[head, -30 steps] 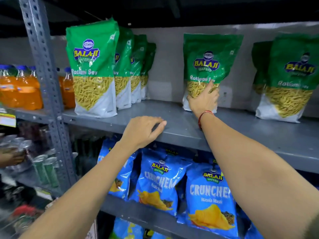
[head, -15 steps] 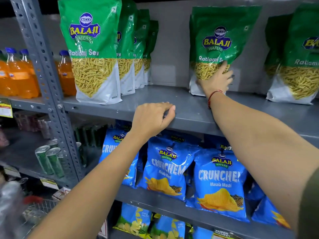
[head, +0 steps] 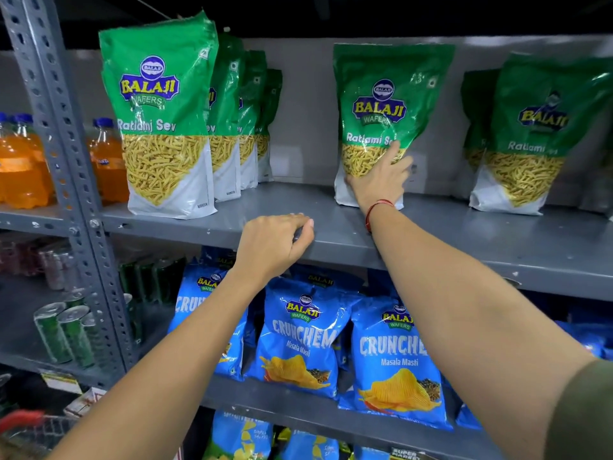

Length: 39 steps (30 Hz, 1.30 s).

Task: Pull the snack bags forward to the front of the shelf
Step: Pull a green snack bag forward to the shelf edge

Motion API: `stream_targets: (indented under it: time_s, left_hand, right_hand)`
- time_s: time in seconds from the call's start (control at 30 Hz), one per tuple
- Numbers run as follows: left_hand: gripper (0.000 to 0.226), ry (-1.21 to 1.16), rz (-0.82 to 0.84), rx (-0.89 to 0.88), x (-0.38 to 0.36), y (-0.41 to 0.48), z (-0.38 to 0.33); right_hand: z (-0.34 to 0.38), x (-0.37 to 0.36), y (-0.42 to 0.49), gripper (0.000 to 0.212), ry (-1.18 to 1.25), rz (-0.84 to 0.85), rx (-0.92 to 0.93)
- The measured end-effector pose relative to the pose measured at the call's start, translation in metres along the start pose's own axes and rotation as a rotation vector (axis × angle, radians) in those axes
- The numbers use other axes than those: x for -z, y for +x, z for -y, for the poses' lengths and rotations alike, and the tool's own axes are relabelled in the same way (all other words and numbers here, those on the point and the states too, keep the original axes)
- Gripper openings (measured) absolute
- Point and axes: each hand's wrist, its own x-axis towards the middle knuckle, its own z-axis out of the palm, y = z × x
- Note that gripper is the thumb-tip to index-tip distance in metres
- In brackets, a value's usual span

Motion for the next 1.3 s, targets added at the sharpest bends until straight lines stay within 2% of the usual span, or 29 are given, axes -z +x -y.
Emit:
stream_targets:
  time_s: [0.3,0.43,0.7,0.97,1.3]
  left_hand:
    - [0.071,-0.005,0.005,-0.08,0.008,-0.003,-0.003]
    - [0.082,-0.015,0.037,-0.078,0.011,-0.003,-0.004]
    - [0.089,0.005,0.048,-0.053,0.015,-0.005,-0.007]
    - [0.086,0.011,0.071,-0.031,0.015,-0.005,-0.007]
    - [0.084,0.031,0.015,-0.035,0.015,-0.005,-0.008]
  right_hand:
    - [0.008,0.023,-0.03,0.106,-0.053,-0.042,0.018]
    - [0.008,0.035,-0.046,0.104,-0.028,-0.086,0.055]
    - [0.008,0.066,-0.079,0.107,0.017,-0.111,0.138]
    - [0.009,0.085,-0.101,0.109,0.053,-0.125,0.17]
    - [0.01,0.095,-0.106,0.11,0.038,-0.083,0.186]
